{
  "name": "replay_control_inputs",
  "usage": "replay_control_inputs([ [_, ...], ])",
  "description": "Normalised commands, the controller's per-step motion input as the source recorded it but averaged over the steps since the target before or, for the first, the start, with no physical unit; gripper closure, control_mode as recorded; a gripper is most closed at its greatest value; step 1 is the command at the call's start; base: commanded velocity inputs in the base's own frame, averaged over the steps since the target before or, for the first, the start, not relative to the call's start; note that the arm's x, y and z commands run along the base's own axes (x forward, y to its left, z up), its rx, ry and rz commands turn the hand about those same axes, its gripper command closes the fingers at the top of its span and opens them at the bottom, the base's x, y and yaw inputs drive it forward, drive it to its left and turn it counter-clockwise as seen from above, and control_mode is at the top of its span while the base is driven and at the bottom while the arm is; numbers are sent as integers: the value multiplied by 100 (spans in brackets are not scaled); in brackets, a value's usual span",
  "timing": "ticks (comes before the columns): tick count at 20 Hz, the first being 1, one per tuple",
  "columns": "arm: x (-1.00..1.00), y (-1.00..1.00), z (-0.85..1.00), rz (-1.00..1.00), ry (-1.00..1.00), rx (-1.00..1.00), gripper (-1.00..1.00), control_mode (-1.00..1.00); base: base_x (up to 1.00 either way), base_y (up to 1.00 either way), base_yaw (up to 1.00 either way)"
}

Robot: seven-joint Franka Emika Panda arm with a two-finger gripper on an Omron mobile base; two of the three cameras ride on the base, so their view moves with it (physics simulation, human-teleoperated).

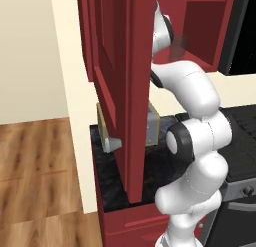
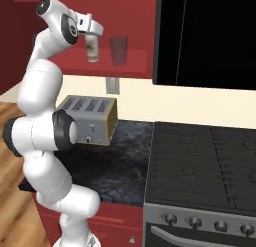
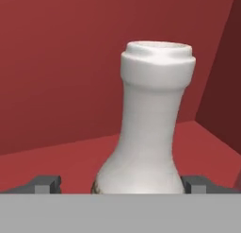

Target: There is a bowl on the dining counter. Grab a lemon wedge from the fridge and place it in the bowl. Then get the liquor bottle and glass cup from the cabinet and place them next to the bowl.

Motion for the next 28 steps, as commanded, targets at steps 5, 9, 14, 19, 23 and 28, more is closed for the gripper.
replay_control_inputs([
  [5, 14, 0, 0, -3, 0, 0, 100, -100, 0, 0, 0],
  [9, 6, 0, 0, -3, 0, 0, 100, -100, 0, 0, 0],
  [14, -10, -5, 0, -1, -2, 0, 100, -100, 0, 0, 0],
  [19, -75, -6, 1, 0, -11, 0, 100, -100, 0, 0, 0],
  [23, -100, 0, 1, 0, -15, 2, 100, -100, 0, 0, 0],
  [28, -100, 0, 1, 0, -14, 2, 100, -100, 0, 0, 0],
])
